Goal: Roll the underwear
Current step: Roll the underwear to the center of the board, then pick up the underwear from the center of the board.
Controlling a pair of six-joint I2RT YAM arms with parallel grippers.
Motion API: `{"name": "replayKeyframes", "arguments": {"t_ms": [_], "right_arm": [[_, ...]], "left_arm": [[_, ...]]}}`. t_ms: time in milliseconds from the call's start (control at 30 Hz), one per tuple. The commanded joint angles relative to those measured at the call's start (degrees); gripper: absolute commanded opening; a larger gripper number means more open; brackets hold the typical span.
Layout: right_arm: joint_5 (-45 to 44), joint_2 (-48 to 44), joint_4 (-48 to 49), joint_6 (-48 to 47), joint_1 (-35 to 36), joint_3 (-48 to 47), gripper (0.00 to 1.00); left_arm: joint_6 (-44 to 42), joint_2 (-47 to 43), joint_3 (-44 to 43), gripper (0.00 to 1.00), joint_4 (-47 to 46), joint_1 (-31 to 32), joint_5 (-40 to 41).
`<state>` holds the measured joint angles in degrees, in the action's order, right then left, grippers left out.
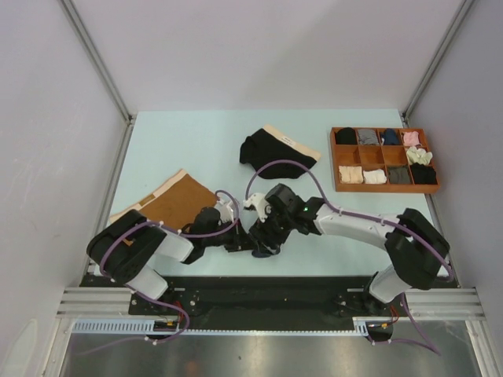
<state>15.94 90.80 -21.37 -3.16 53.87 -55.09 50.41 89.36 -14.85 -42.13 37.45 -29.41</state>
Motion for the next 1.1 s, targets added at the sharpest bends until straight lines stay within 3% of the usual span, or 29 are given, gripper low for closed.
{"name": "replayKeyframes", "arguments": {"t_ms": [0, 133, 333, 600, 933, 1067], "right_arm": [[6.98, -6.16, 1.85, -1.15, -5.86, 0.95, 0.85], [14.18, -6.43, 4.83, -1.94, -11.92, 3.05, 0.89], [21.48, -2.57, 10.72, -2.56, -15.19, 5.34, 0.9], [27.73, 4.29, 19.95, -1.24, -18.88, 6.84, 0.93], [33.18, 12.81, 23.12, -2.99, -19.24, 3.59, 0.91], [35.64, 13.79, 18.83, -5.01, -18.62, 2.62, 0.88]], "left_arm": [[-13.22, 1.34, -2.02, 0.0, 10.3, 0.52, -0.56], [-19.64, 1.6, -3.6, 0.0, 14.61, 0.52, -1.44], [-24.82, 0.73, -4.22, 0.0, 17.43, 0.52, -3.46], [-25.98, 0.9, -4.92, 0.0, 18.49, 0.6, -5.48], [-26.77, 1.43, -5.89, 0.0, 19.8, 0.6, -5.57], [-26.77, 1.69, -6.24, 0.0, 20.77, 0.6, -4.52]]}}
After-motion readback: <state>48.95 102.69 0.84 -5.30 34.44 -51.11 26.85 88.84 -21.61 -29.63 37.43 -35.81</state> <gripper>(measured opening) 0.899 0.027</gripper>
